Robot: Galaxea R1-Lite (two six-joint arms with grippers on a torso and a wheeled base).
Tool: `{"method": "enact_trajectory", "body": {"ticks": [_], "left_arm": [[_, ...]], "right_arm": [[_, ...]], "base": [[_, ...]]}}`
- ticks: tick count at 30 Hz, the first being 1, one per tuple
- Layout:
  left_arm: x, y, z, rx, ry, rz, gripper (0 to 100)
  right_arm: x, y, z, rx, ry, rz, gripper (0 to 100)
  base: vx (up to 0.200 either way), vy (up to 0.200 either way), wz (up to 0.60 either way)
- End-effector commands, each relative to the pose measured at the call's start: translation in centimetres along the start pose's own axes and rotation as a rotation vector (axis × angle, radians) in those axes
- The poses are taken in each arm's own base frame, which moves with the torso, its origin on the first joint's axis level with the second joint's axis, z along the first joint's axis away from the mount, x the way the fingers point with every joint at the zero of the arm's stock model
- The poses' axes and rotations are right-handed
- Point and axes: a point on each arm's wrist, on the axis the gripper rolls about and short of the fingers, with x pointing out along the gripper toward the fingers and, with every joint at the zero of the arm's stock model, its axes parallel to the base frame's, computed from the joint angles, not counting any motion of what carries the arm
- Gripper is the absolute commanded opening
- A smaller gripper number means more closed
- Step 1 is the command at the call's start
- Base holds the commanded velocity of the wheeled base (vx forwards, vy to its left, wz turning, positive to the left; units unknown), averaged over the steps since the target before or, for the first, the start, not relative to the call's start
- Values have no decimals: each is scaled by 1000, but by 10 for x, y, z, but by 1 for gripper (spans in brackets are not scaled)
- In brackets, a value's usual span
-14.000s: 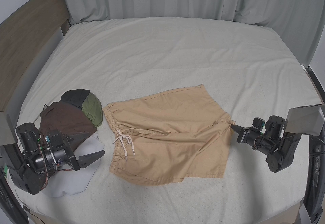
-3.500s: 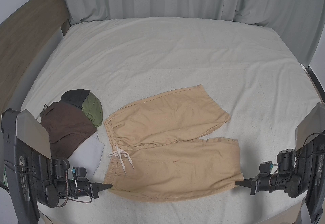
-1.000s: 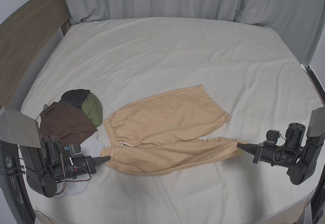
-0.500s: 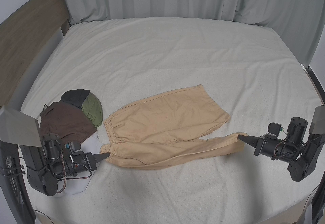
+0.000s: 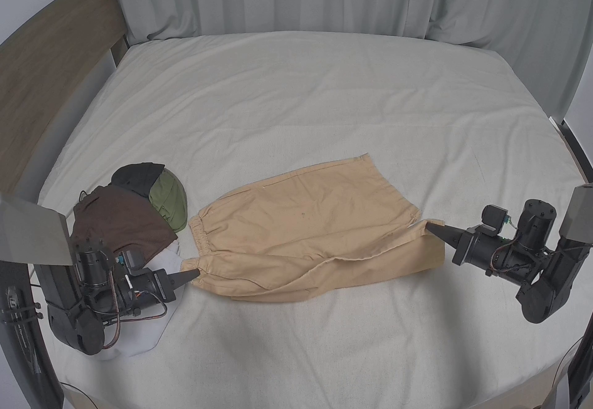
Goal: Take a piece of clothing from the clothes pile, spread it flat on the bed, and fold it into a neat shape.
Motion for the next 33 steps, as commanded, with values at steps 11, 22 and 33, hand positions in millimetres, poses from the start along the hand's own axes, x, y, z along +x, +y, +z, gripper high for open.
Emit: {"method": "enact_trajectory", "body": {"ticks": [11, 22, 33], "left_arm": [[6, -1, 15, 1, -83, 30, 0], [9, 1, 19, 6, -101, 32, 0], [14, 1, 25, -21, -140, 53, 0]], "right_arm": [[23, -4, 26, -31, -119, 5, 0], [50, -17, 36, -66, -180, 16, 0], [80, -33, 46, -103, -243, 38, 0]], "base": [[0, 0, 0], [0, 0, 0], [0, 0, 0]]}}
